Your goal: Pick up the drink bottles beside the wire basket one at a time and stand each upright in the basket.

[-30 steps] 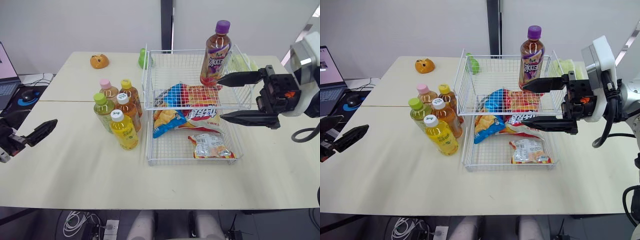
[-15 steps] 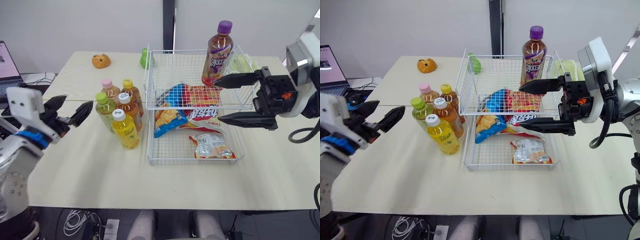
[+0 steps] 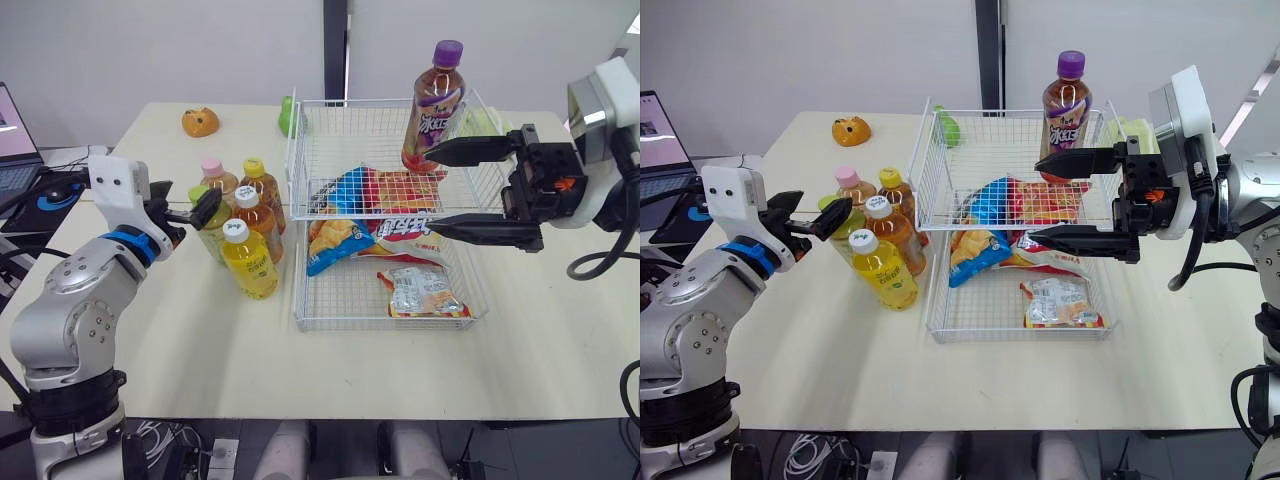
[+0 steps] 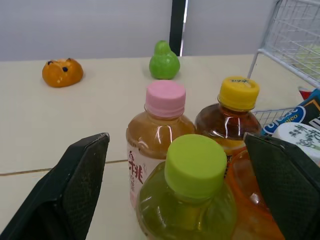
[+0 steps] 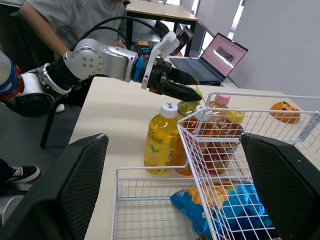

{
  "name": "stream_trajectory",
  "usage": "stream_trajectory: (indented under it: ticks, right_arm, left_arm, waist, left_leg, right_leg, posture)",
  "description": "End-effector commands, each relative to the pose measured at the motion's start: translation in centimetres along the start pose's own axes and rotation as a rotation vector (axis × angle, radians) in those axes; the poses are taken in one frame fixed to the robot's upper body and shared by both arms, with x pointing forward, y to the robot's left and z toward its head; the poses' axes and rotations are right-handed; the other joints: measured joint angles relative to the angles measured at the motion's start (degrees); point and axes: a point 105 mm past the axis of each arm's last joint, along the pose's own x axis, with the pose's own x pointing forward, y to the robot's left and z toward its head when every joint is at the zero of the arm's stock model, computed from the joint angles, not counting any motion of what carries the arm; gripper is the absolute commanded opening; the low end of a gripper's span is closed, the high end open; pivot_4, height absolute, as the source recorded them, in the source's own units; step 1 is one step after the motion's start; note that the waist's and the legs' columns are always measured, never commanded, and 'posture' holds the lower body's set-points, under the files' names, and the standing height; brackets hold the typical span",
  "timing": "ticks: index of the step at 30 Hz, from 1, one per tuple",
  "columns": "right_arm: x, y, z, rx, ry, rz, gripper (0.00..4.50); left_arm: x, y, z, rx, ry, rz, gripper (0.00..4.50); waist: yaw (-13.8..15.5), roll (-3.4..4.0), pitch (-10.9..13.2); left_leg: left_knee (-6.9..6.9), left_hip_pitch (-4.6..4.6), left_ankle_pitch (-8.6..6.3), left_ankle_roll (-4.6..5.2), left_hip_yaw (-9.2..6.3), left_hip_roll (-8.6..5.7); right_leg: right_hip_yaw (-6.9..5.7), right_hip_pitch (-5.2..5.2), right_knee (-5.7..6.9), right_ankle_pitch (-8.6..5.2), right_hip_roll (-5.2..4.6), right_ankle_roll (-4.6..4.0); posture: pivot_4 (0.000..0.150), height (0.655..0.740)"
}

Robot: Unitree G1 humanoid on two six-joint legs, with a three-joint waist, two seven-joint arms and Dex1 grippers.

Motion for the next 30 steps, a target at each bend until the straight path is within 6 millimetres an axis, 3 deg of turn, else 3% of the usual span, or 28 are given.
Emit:
stream_trajectory:
  ticks: [1, 4, 6, 15, 19, 23, 27, 30]
  right_arm:
    - [-0.4, 0.2, 1.3, -0.063, -0.015, -0.014, 4.5]
    - [-0.4, 0.3, 1.4, -0.063, -0.016, -0.014, 4.5]
    - [-0.3, 0.3, 1.4, -0.062, -0.018, -0.014, 4.5]
    - [-0.1, 0.3, 1.5, -0.063, -0.021, -0.019, 4.5]
    - [-0.1, 0.3, 1.4, -0.068, -0.017, -0.03, 4.5]
    - [-1.0, -0.5, 1.4, -0.088, 0.002, -0.091, 4.5]
    - [-2.0, -1.1, 1.4, -0.1, 0.028, -0.122, 4.5]
    - [-2.7, -1.3, 1.7, -0.105, 0.037, -0.138, 4.5]
  left_arm:
    - [0.1, -0.3, 1.1, 0.044, -0.036, -0.014, 4.49]
    - [0.4, -0.8, 0.6, 0.061, -0.022, -0.034, 4.49]
    - [0.6, -0.8, 0.5, 0.067, -0.019, -0.033, 4.1]
    - [1.1, -0.7, -0.1, 0.096, 0.003, -0.04, 1.36]
    - [0.9, -0.6, 0.0, 0.102, -0.008, -0.041, 1.36]
    - [-0.6, 0.0, 1.4, 0.128, -0.034, -0.051, 1.36]
    - [-2.2, 1.1, 3.3, 0.159, -0.024, -0.069, 1.36]
    - [-3.9, 2.3, 6.1, 0.187, -0.02, -0.115, 1.36]
  waist:
    - [0.0, 0.0, 0.0]
    - [0.0, 0.0, 0.0]
    - [0.0, 0.0, 0.0]
    - [0.0, 0.0, 0.0]
    - [0.0, 0.0, 0.0]
    - [-0.1, 0.0, 0.0]
    - [-0.2, -0.01, 0.0]
    - [-0.3, -0.08, 0.1]
  left_leg:
    - [0.0, 0.0, 0.0, 0.0, 0.0, 0.0]
    - [0.0, 0.0, 0.0, 0.0, -0.01, 0.0]
    - [0.0, 0.0, 0.0, 0.0, 0.0, 0.0]
    - [-0.01, 0.0, 0.0, 0.0, -0.01, 0.0]
    - [-0.01, 0.0, 0.0, 0.0, -0.02, 0.0]
    - [-0.03, 0.0, 0.0, 0.0, -0.01, 0.01]
    - [-0.07, -0.05, 0.0, 0.0, -0.02, 0.05]
    - [-0.09, -0.06, 0.0, 0.0, -0.01, 0.07]
  right_leg:
    - [0.0, 0.0, 0.0, 0.0, 0.0, 0.0]
    - [-0.01, 0.0, 0.0, 0.0, 0.0, 0.0]
    - [0.0, 0.0, 0.0, 0.0, 0.0, 0.0]
    - [0.0, 0.0, 0.0, 0.0, -0.01, 0.0]
    - [-0.01, 0.0, -0.01, 0.0, -0.01, 0.0]
    - [0.01, -0.02, -0.01, 0.0, -0.01, 0.0]
    - [0.0, -0.08, -0.02, -0.01, 0.01, -0.02]
    - [-0.02, -0.1, -0.04, -0.02, 0.02, -0.03]
  posture:
    - [0.15, 0.74]
    - [0.15, 0.74]
    - [0.15, 0.74]
    - [0.15, 0.74]
    - [0.15, 0.74]
    - [0.15, 0.74]
    - [0.15, 0.74]
    - [0.15, 0.74]
